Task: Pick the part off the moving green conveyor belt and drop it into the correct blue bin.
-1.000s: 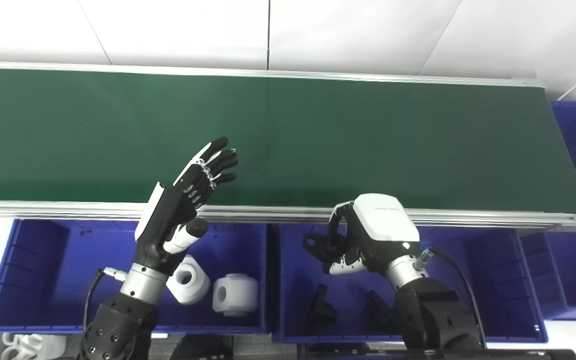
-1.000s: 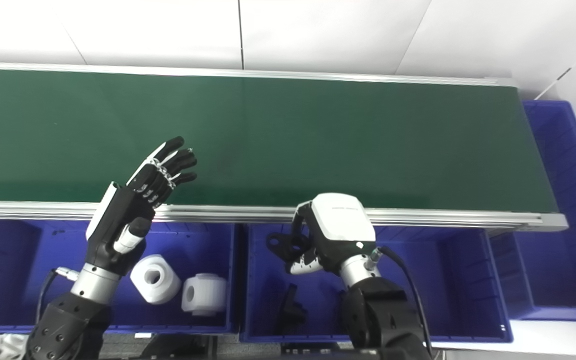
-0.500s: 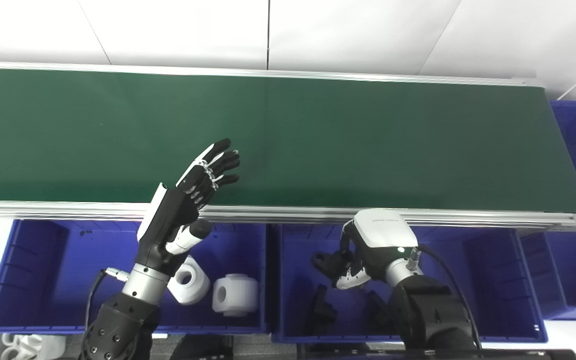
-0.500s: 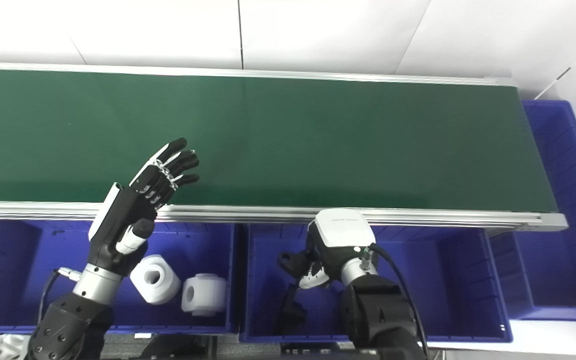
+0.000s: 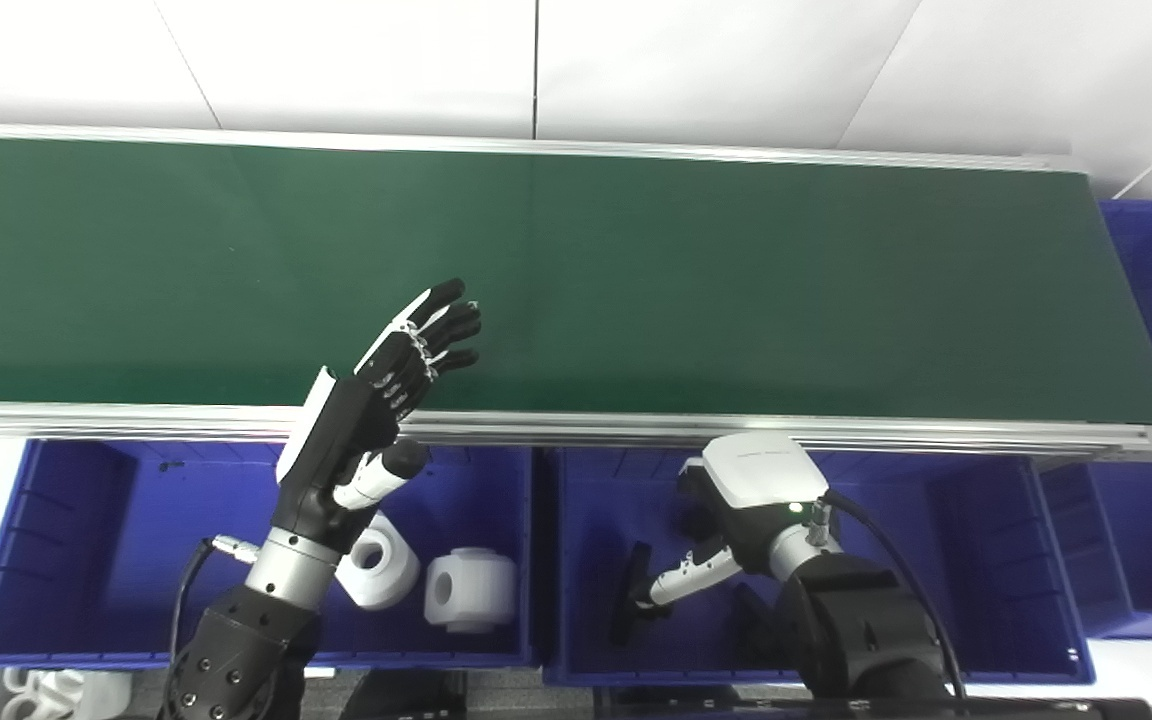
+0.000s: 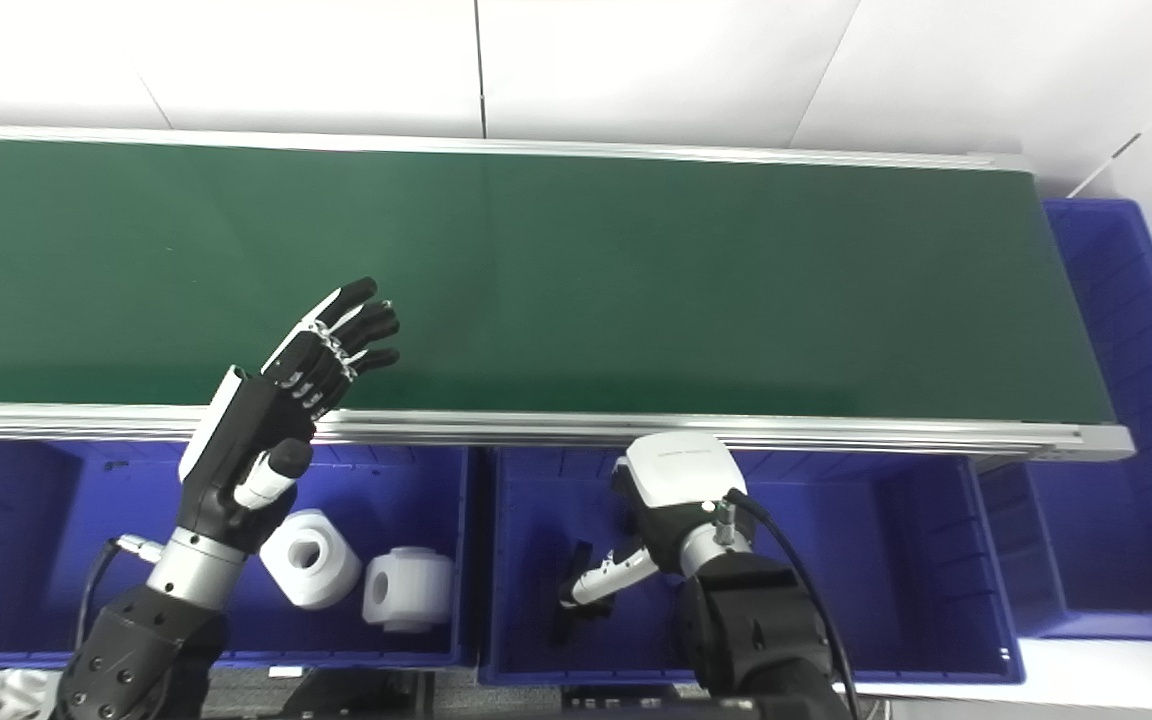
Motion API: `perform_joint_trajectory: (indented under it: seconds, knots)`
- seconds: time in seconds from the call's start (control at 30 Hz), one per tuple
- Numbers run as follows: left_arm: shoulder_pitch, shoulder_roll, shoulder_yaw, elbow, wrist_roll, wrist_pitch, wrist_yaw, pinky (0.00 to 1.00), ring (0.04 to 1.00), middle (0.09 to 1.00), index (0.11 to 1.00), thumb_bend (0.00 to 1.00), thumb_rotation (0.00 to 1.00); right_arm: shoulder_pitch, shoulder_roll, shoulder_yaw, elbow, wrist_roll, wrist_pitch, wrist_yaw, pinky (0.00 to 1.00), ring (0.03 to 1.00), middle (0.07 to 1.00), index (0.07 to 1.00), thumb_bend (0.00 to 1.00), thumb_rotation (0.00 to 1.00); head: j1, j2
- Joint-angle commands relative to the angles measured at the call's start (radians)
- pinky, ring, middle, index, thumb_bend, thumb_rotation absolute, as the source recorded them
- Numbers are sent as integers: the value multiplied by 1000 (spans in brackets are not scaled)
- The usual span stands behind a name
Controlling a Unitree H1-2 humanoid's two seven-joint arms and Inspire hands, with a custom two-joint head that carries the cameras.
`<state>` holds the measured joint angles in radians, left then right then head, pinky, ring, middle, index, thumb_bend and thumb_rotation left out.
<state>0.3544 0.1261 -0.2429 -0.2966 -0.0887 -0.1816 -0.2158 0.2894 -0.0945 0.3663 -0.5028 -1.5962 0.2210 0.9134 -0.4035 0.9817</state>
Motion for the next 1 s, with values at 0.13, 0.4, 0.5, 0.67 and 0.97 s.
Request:
perform_joint_trajectory:
  seconds: [0.13,0.4,0.5,0.67,0.97]
  knots:
    - [-7,-7,-6,-8,-5,-38,-13,832,888,886,900,871,774,-4,15,-8,-51,11,-41,3,710,779,819,768,1000,621,23,-9]
    - [7,-17,-22,11,37,-52,-5,828,884,879,892,861,782,72,101,-69,-175,468,-8,-105,592,706,754,752,964,607,96,-41]
    - [9,-20,-26,20,42,-65,-7,814,874,876,893,849,780,105,148,-75,-184,633,-56,-251,506,604,670,724,805,621,110,-49]
    - [9,-26,-34,57,50,-117,-10,809,854,869,895,803,764,136,254,-71,-69,918,-257,-611,458,543,634,690,698,714,138,-77]
    - [37,-32,-45,65,61,-130,-5,853,875,863,883,826,736,134,191,-80,249,997,-606,-978,626,739,808,807,596,889,182,-121]
